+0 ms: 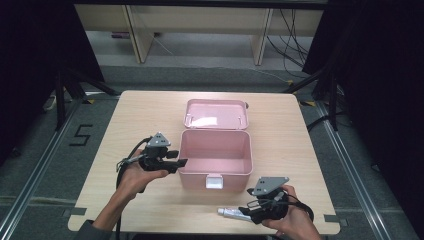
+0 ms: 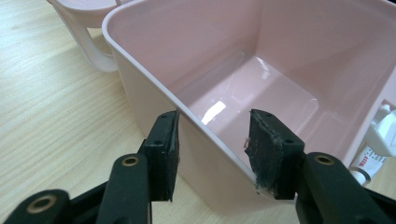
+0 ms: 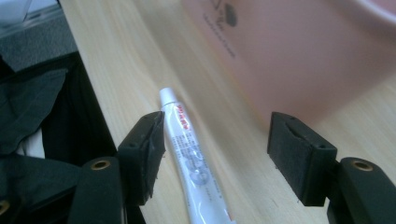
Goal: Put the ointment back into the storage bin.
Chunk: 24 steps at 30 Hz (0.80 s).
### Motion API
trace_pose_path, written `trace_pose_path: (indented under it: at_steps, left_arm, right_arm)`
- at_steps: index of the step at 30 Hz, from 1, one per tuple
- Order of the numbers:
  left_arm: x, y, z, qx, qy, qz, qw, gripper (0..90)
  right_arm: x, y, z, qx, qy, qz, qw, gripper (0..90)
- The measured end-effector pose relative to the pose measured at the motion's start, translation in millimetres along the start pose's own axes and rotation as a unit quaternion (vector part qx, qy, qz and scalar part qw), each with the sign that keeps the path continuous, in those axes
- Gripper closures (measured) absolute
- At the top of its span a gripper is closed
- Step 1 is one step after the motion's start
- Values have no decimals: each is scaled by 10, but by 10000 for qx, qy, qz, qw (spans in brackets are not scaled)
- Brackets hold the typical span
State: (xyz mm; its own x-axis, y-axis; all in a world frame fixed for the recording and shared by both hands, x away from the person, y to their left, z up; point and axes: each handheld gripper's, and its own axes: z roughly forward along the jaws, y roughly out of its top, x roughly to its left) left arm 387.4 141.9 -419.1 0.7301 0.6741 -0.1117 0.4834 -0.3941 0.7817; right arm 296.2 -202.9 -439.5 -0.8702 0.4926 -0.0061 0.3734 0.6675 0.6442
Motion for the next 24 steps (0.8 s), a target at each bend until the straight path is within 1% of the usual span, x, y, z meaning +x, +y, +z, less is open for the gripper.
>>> trace_pose_path:
  at_steps: [1,2,3,4,6,9,13,17,18,20,22,23,24]
  left_arm:
    - [-4,0,2,-12,38,21,10000,533]
    - [-3,2,1,-2,35,28,10000,533]
    - [-4,2,2,-4,36,23,10000,533]
    - [-3,1,1,-2,36,28,10000,533]
    - [-5,2,2,-1,39,27,10000,533]
    - [0,1,2,-6,19,12,10000,532]
    - [-1,0,1,-5,22,14,10000,532]
    - [-4,-3,1,19,11,-35,10000,532]
    - [-4,-3,0,23,11,-31,10000,532]
    - [-4,-3,1,17,11,-34,10000,532]
    - [-5,-3,1,16,11,-38,10000,532]
    - [-4,-3,1,20,10,-32,10000,532]
    - [-3,-3,1,18,8,-31,10000,532]
  right_arm:
    - [18,7,19,37,1,-12,10000,381]
    - [21,19,33,110,3,-105,9999,382]
    - [35,31,47,180,-15,-116,9998,383]
    - [45,43,55,268,23,-153,9995,385]
    - [50,71,80,341,21,-280,9990,393]
    - [81,123,115,438,30,-406,9982,399]
    - [126,175,174,622,166,-609,9961,413]
    - [167,214,247,875,299,-817,9924,429]
    - [180,225,262,954,292,-804,9918,435]
    - [194,252,301,1059,408,-918,9893,443]
    - [222,279,335,1223,407,-946,9871,458]
    - [227,294,358,1275,431,-1023,9856,463]
    - [242,305,374,1344,420,-1042,9845,475]
